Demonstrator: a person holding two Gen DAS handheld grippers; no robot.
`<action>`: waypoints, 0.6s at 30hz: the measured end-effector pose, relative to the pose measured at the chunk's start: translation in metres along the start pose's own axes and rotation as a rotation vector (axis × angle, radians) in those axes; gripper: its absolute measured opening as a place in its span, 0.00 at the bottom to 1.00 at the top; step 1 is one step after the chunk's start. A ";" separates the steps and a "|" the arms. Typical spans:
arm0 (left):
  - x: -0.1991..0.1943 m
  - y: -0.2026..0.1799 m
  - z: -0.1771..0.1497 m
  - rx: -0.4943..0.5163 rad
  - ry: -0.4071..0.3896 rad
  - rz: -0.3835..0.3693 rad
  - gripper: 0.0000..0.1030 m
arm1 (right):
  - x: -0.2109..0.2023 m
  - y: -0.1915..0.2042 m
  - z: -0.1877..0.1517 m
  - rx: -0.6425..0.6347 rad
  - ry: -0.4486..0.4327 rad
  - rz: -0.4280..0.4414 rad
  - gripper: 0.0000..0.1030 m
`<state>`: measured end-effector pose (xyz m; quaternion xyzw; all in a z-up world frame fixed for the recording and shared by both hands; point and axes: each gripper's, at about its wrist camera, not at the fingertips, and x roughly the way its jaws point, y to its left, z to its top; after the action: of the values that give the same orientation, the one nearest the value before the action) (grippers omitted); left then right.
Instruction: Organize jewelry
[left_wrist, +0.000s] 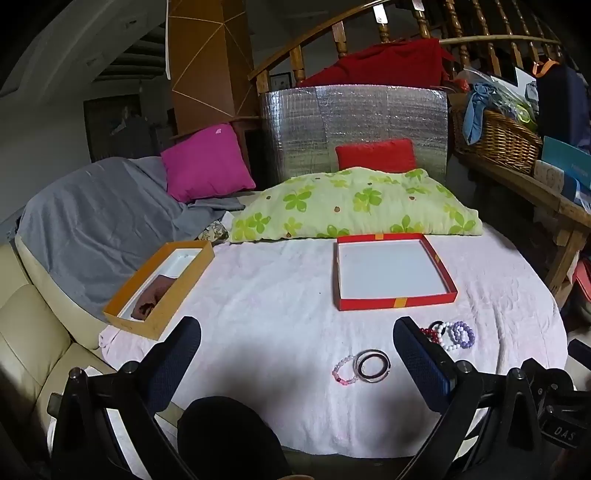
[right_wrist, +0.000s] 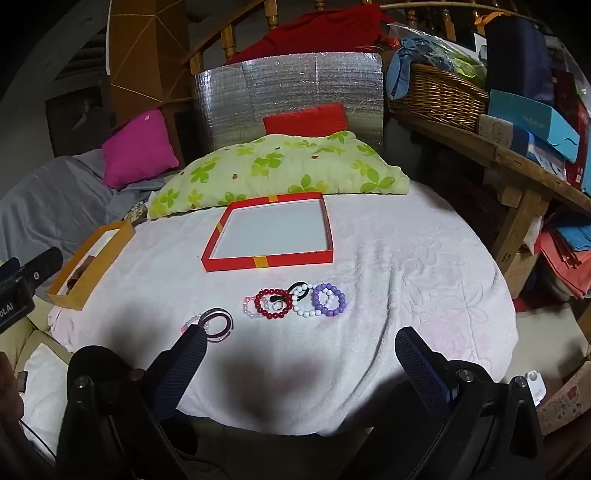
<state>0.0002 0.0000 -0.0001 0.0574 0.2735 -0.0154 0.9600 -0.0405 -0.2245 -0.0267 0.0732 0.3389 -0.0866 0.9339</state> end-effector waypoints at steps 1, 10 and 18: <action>0.000 0.000 0.000 0.000 0.001 -0.001 1.00 | 0.000 -0.001 0.000 0.004 -0.003 0.000 1.00; -0.005 0.012 0.019 0.010 -0.016 0.002 1.00 | -0.016 -0.001 0.002 0.019 -0.051 0.004 1.00; -0.010 0.003 0.007 0.005 -0.039 0.021 1.00 | -0.008 0.000 0.003 0.008 -0.024 0.015 1.00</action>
<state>-0.0040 0.0023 0.0116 0.0626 0.2543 -0.0072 0.9651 -0.0449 -0.2247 -0.0189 0.0784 0.3267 -0.0818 0.9383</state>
